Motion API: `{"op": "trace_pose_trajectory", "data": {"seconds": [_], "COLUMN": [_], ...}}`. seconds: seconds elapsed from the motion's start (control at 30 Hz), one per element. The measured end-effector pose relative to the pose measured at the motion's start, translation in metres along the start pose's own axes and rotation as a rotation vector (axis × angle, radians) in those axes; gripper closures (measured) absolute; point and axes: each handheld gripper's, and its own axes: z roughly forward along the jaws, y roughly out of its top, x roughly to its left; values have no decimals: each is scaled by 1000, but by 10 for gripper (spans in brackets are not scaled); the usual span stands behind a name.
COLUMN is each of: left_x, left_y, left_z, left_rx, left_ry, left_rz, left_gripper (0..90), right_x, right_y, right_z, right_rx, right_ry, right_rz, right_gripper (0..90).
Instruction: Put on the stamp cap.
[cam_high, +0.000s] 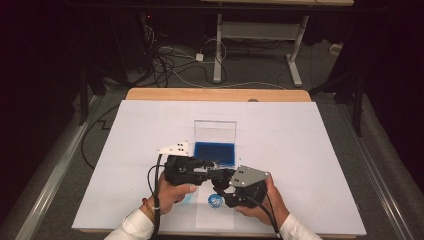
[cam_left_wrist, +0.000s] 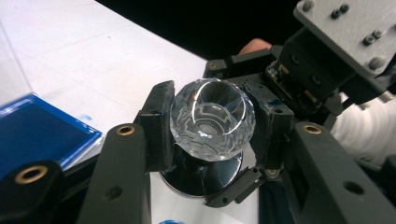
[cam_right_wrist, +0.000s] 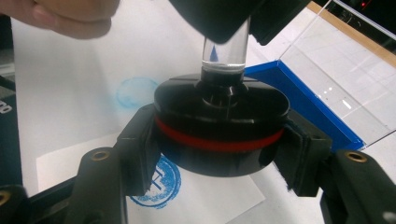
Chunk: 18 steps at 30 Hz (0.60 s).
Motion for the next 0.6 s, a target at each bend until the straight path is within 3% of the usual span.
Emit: {"op": "trace_pose_trajectory", "data": {"seconds": [0.13,0.3,0.6], "left_x": [-1,-9,-14], "left_y": [2,6,9], "left_z": [-1,-1,-1], "left_rx": [9,21,29], "left_ry": [8,44,71], "left_rz": [10,52,78], "left_gripper": [549,548,549], "right_x": [-1,-2,-2], "right_y": [-1,-1,-1], "right_z": [-1,-2,-3], "right_rx": [-11,-30,-51], "right_ry": [6,8,1], "right_rz": [-4,-8,-11], "right_gripper": [384,383,380]}}
